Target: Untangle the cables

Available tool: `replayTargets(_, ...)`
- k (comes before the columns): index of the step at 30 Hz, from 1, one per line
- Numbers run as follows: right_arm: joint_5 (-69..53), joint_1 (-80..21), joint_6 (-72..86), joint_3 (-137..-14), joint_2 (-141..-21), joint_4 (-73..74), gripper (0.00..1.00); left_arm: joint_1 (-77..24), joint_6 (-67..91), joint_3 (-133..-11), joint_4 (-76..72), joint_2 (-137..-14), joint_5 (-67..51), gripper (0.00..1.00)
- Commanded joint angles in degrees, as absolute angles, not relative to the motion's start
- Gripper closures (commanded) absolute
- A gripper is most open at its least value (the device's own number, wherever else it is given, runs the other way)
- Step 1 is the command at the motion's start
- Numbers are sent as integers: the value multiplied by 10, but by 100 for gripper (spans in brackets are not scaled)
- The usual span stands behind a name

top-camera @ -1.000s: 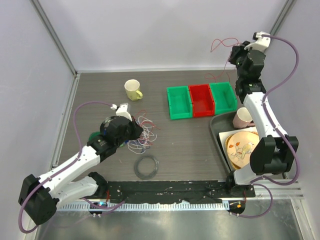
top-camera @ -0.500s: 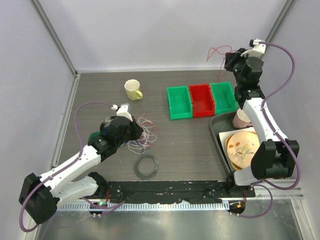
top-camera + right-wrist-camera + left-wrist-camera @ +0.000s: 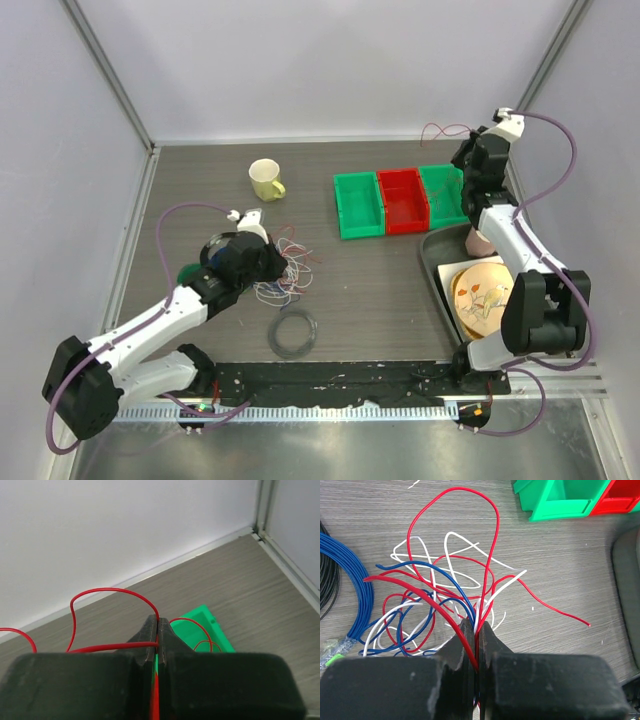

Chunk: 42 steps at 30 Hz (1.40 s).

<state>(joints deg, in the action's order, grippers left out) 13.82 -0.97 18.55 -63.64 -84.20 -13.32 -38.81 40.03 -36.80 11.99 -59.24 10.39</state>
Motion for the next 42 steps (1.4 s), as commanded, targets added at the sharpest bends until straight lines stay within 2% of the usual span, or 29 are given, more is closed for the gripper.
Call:
replayTargets(1, 236, -11, 174, -658, -860, -101, 99, -385, 404, -374, 88, -595, 98, 100)
replayTargets(6, 349, -10, 184, -689, -884, -45, 99, -384, 412, -368, 83, -601, 91, 100)
replayTargets(15, 480, -9, 211, -733, -933, 19, 99, -385, 414, -367, 86, -592, 91, 100)
replayTargets(18, 436, -8, 187, -733, -936, 3, 99, -385, 414, -366, 88, -591, 95, 100)
replayTargets(20, 349, -7, 187, -723, -937, -19, 99, -385, 414, -365, 86, -591, 97, 100)
replayTargets(23, 239, -8, 239, -722, -957, -28, 99, -385, 414, -365, 84, -593, 97, 100)
replayTargets(25, 209, -9, 277, -736, -989, -25, 99, -385, 417, -363, 79, -589, 92, 100)
replayTargets(34, 169, -13, 347, -745, -1052, -4, 99, -385, 414, -345, 78, -562, 93, 100)
replayTargets(40, 235, -11, 410, -735, -1049, 61, 99, -385, 412, -341, 76, -555, 88, 100)
replayTargets(42, 238, -11, 418, -736, -1049, 81, 95, -385, 412, -338, 76, -555, 90, 100)
